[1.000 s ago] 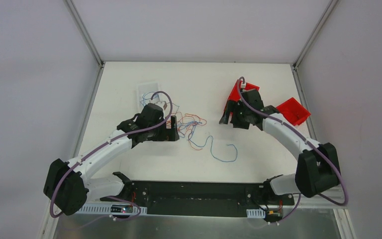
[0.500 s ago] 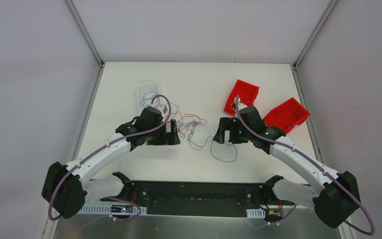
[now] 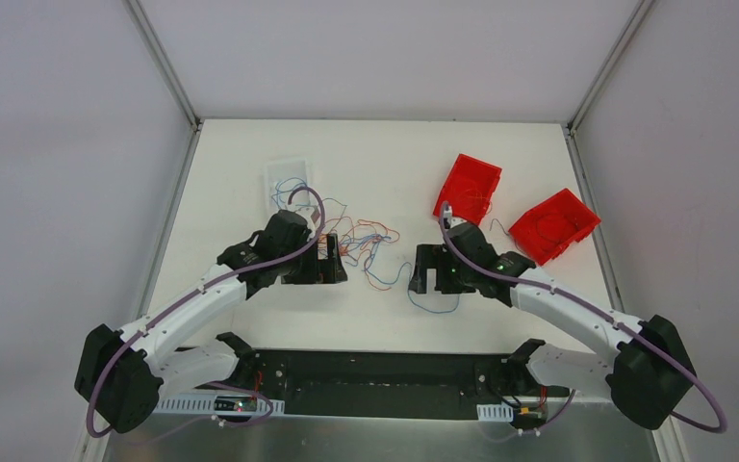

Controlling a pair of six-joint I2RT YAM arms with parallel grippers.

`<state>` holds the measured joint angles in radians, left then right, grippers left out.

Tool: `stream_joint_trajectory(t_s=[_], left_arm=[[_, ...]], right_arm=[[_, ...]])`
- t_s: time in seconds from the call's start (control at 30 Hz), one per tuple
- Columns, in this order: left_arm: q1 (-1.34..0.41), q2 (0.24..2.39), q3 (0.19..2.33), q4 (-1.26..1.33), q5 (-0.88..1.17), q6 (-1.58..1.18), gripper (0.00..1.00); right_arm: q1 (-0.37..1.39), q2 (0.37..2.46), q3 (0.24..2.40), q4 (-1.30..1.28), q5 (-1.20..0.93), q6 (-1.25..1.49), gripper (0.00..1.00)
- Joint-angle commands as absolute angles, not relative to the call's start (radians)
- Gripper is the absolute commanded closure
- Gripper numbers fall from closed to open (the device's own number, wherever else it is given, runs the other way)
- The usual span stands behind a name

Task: Untangle the cables

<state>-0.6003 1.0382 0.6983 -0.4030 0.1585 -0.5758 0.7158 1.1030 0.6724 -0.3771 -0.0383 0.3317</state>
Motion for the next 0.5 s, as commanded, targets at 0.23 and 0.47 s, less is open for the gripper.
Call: stream_joint_trajectory(t_s=[0.23,0.47], left_arm=[[-0.593,1.006,0.700,-0.398,0.213,-0.577,0.01],[-0.592,0.987,0.699,-0.400,0.202,-0.573,0.01]], right_arm=[[0.838,1.291,0.708,-0.260,0.068,0.398,0.01],[0.858,1.472,0.836,-0.304,0.234,0.467,0.05]])
